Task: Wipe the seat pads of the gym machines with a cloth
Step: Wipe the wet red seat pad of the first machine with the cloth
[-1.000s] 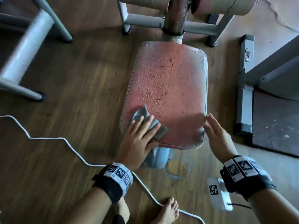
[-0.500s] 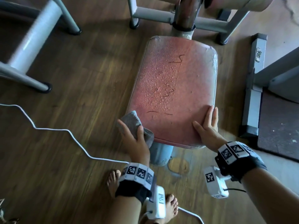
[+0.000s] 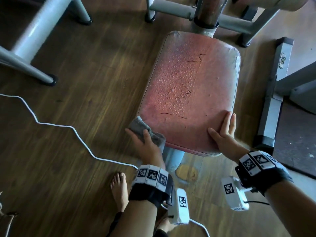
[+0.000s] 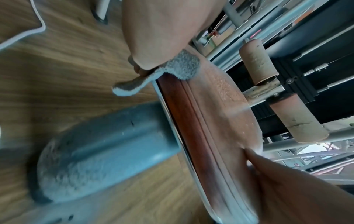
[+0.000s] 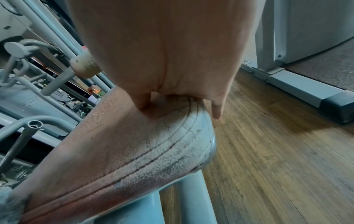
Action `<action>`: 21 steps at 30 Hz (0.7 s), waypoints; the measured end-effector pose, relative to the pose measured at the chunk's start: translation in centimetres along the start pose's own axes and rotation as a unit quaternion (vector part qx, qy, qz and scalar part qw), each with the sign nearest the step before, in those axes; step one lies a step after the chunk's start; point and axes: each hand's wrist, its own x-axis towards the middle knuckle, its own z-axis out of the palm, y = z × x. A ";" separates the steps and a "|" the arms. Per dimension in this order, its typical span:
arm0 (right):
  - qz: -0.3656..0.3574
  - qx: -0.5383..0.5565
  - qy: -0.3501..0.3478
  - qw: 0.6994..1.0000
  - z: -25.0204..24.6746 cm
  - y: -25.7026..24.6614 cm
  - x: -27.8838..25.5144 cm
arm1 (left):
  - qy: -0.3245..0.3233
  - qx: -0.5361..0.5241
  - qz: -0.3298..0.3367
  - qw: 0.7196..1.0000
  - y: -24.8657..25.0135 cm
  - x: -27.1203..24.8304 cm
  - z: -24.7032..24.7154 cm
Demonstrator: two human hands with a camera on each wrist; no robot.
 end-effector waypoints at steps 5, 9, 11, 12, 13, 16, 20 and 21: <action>-0.019 0.007 -0.031 0.999 -0.7 0.3 -0.4 | -0.041 0.035 -0.055 0.997 -1.0 -6.7 1.6; -0.052 0.009 -0.070 0.996 -2.5 1.3 -0.9 | -0.057 0.005 -0.118 0.991 -1.1 -8.2 2.8; -0.064 0.003 -0.072 0.995 -2.9 1.6 -1.1 | -0.023 0.019 -0.098 0.995 -1.2 -6.4 2.5; -0.067 0.001 -0.075 0.995 -2.9 1.7 -1.1 | -0.007 0.023 -0.079 0.997 -1.0 -5.4 2.3; -0.069 0.001 -0.077 0.995 -2.8 1.7 -1.1 | 0.006 0.025 -0.066 0.997 -0.8 -4.7 2.1; -0.075 -0.007 -0.079 0.994 -2.4 1.9 -1.1 | 0.018 0.045 -0.052 0.997 -0.3 -4.9 2.2; -0.080 -0.027 -0.077 0.993 -2.7 1.9 -1.1 | -0.066 0.072 -0.103 0.990 -1.0 -9.7 3.4; -0.079 -0.037 -0.077 0.993 -2.9 1.8 -1.2 | -0.084 0.067 -0.113 0.988 -1.3 -10.7 3.7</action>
